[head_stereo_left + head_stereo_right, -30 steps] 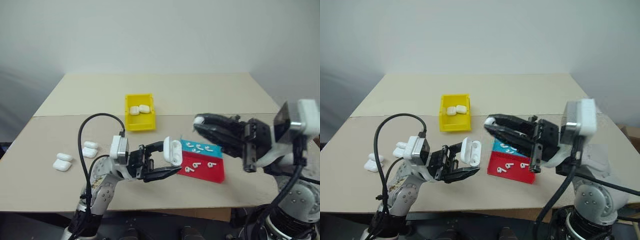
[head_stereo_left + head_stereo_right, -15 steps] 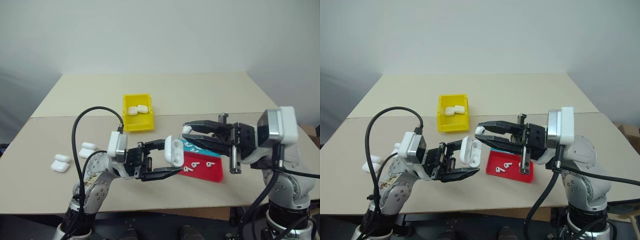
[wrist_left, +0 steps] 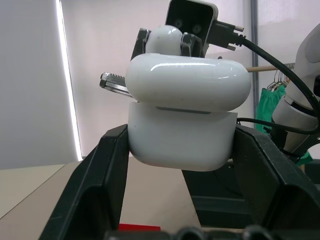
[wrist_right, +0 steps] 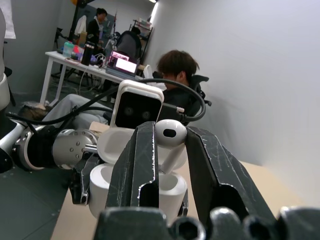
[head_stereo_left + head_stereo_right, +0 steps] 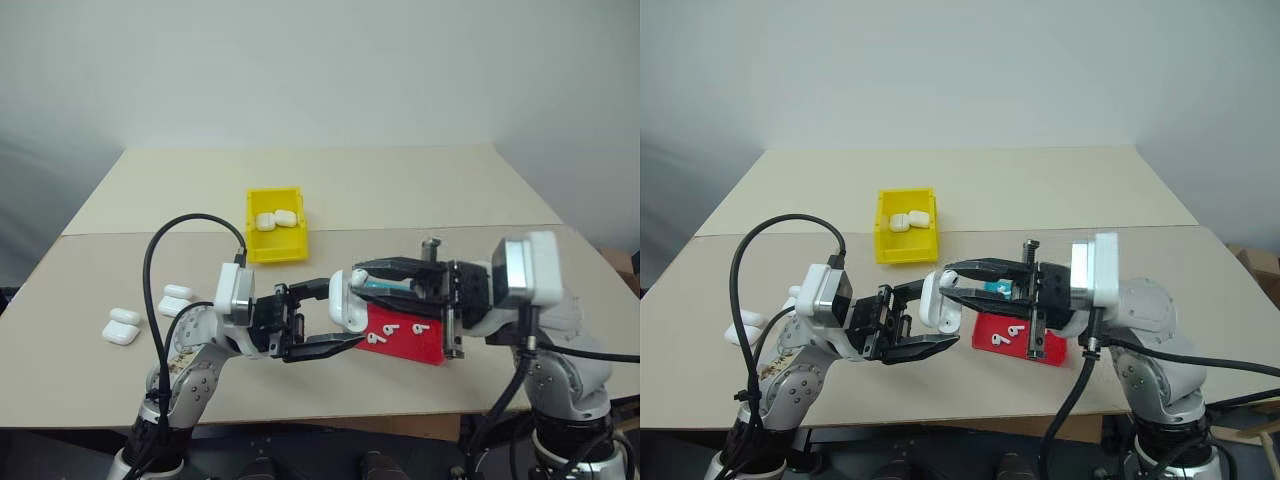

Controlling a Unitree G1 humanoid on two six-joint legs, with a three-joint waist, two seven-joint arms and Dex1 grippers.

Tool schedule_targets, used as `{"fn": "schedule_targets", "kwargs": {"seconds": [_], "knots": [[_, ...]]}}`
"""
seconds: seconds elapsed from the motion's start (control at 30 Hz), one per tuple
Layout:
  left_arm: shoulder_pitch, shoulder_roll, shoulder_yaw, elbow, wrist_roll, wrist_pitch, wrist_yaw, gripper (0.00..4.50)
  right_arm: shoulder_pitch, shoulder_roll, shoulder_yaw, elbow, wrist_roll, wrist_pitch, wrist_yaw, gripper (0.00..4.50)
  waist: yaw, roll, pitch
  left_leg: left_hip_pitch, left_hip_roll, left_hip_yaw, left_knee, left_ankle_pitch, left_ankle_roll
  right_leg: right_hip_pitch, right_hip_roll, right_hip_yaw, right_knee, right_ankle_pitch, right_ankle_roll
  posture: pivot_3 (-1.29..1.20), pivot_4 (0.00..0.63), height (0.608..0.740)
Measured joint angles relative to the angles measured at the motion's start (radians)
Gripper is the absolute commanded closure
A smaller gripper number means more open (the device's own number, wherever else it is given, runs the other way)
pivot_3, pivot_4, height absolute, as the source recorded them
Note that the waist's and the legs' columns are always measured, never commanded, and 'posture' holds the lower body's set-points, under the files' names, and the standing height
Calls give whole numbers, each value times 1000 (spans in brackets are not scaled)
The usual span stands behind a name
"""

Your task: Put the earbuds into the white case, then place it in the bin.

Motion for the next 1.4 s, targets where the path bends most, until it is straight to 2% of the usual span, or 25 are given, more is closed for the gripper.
{"fn": "schedule_targets", "kwargs": {"seconds": [0.37, 0.57, 0.83, 0.93, 1.03, 1.1, 1.17, 1.23, 1.33, 1.4], "knots": [[14, -1, 0, 0, 3, 0, 3, 1700, 23, -15, 33, 22, -46, -62, 2, 3793, 0, 0, 0, 0, 0, 0, 0, 0, 0, 0, 0, 0, 0, 0, 0, 0, 150, 740], [21, -10, -1, 0, 14, -3, 3, 1700, 29, -38, 35, 24, -50, -87, 14, 1926, 1, 0, 0, 0, 0, 0, 0, 0, 0, 0, 0, 0, 0, 0, 0, 0, 150, 740], [21, -13, -1, 1, 34, -7, 3, 1700, 32, -71, 23, 29, -38, -103, 27, 1926, 2, 0, 0, 0, 0, 0, 0, 0, 0, 0, 0, 0, 0, 0, 0, 0, 150, 740], [35, 2, 0, 8, 64, -42, -10, 1700, 26, -138, -27, 42, 22, -64, 29, 1926, 2, 0, 0, 0, 0, 0, 0, 0, 0, 0, 0, 0, 0, 0, 0, 0, 150, 740], [85, 51, 7, 53, 128, -112, -53, 1700, -10, -295, -101, 99, 42, 47, 9, 1926, 1, 0, 0, 0, 0, 1, 0, 0, 0, 0, 0, 0, 0, -2, -4, 0, 150, 740], [129, 81, 9, 97, 173, -181, -102, 1700, -71, -396, -87, 169, -8, 112, -1, 1926, -4, 0, 0, 1, 0, 1, 0, 0, 0, -1, 0, 1, 0, -3, -7, 0, 150, 740], [171, 94, 12, 124, 195, -233, -142, 1700, -139, -479, -35, 245, -85, 146, 18, 1926, -4, 0, 0, 1, 0, 2, -1, 0, 0, -2, 0, 1, 0, -4, -7, 0, 150, 740], [198, 99, 15, 125, 199, -247, -141, 1700, -245, -538, 93, 347, -191, 164, 92, 1926, -5, 0, 0, 0, 0, 2, -1, 0, 0, -2, -1, 2, 0, -4, -7, 0, 150, 740], [204, 97, 16, 115, 201, -253, -130, 1700, -387, -545, 287, 472, -351, 169, 189, 1926, -5, 0, 0, 0, 0, 2, 0, 0, 0, -2, -1, 2, 0, -4, -6, 0, 150, 740], [206, 90, 8, 111, 210, -264, -119, 1700, -507, -505, 426, 593, -476, 171, 249, 1926, -8, 0, 0, 0, 0, 3, 0, 0, 0, -3, 0, 2, 0, -3, -4, 0, 150, 740]]}}
